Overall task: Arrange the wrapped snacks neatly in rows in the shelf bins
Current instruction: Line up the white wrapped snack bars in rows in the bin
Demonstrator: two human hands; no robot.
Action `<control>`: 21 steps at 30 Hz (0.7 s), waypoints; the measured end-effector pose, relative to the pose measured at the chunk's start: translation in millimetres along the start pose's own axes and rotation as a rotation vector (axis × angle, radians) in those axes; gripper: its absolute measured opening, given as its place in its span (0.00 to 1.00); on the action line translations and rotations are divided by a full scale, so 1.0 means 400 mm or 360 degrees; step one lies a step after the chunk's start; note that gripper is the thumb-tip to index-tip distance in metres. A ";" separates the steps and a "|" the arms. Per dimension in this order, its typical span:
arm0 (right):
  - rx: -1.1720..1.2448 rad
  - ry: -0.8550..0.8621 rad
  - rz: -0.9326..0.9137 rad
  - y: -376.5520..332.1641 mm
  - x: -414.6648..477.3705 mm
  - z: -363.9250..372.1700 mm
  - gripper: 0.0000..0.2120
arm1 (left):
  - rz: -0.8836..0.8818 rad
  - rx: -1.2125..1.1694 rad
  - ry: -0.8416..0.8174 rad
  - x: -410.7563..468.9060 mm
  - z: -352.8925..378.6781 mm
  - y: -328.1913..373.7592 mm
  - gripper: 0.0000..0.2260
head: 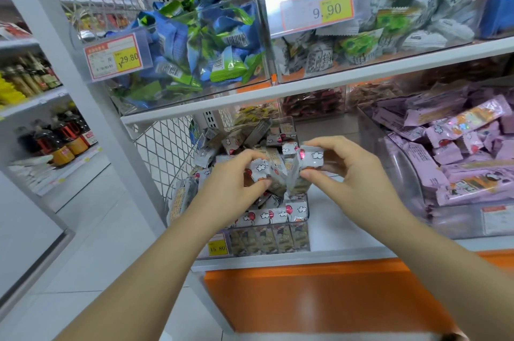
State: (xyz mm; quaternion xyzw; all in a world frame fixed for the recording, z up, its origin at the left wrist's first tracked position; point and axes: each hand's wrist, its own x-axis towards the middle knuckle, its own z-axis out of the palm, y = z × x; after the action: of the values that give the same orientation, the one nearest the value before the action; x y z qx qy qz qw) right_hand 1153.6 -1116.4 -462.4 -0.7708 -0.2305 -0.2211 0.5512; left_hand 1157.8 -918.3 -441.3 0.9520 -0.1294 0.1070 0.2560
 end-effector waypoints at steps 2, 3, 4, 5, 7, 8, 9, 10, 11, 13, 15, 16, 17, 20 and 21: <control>-0.0177 -0.0026 -0.0050 0.009 0.001 0.012 0.18 | -0.0021 0.0041 -0.0054 0.007 0.014 -0.014 0.18; -0.0260 -0.0048 -0.0071 0.011 0.004 0.014 0.16 | -0.0016 0.0092 -0.0097 0.013 0.016 -0.015 0.20; -0.0346 -0.0116 -0.0076 0.026 0.018 0.038 0.15 | -0.0031 0.0114 -0.0143 0.024 0.024 -0.041 0.22; -0.0436 -0.0182 -0.0089 0.039 0.030 0.056 0.14 | -0.0044 0.0117 -0.0203 0.033 0.033 -0.063 0.22; -0.0653 -0.0298 -0.0089 0.044 0.035 0.047 0.15 | -0.0016 0.0130 -0.0336 0.041 0.044 -0.059 0.21; -0.0768 -0.0369 -0.0044 0.048 0.039 0.044 0.16 | -0.0008 0.0133 -0.0394 0.047 0.049 -0.059 0.20; -0.0873 -0.0446 0.0018 0.053 0.044 0.047 0.17 | -0.0002 0.0149 -0.0446 0.057 0.054 -0.065 0.18; -0.0937 -0.0506 0.0076 0.062 0.050 0.050 0.17 | -0.0001 0.0158 -0.0488 0.067 0.057 -0.075 0.17; -0.0963 -0.0532 0.0091 0.068 0.055 0.052 0.17 | -0.0005 0.0151 -0.0525 0.078 0.059 -0.082 0.17; -0.1013 -0.0551 0.0026 0.084 0.064 0.054 0.16 | -0.0012 0.0096 -0.0605 0.090 0.062 -0.087 0.15; -0.1109 -0.0567 -0.0084 0.096 0.065 0.058 0.13 | 0.0005 0.0067 -0.0670 0.095 0.064 -0.087 0.12; -0.1162 -0.0564 -0.0158 0.100 0.064 0.062 0.10 | 0.0025 0.0081 -0.0692 0.097 0.065 -0.087 0.10; -0.1215 -0.0565 -0.0241 0.104 0.062 0.066 0.08 | 0.0046 0.0107 -0.0711 0.098 0.066 -0.086 0.08; -0.1355 -0.0627 -0.0414 0.116 0.054 0.073 0.15 | 0.0058 0.0124 -0.0819 0.096 0.067 -0.079 0.13; -0.1367 -0.0665 -0.0429 0.119 0.053 0.073 0.17 | 0.0048 0.0103 -0.0859 0.094 0.066 -0.078 0.15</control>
State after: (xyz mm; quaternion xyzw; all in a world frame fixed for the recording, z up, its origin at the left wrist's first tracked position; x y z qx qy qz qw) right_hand 1201.4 -1100.1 -494.0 -0.9195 -0.3217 -0.2061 0.0922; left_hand 1206.5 -913.0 -468.0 0.9517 -0.2036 -0.1428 0.1800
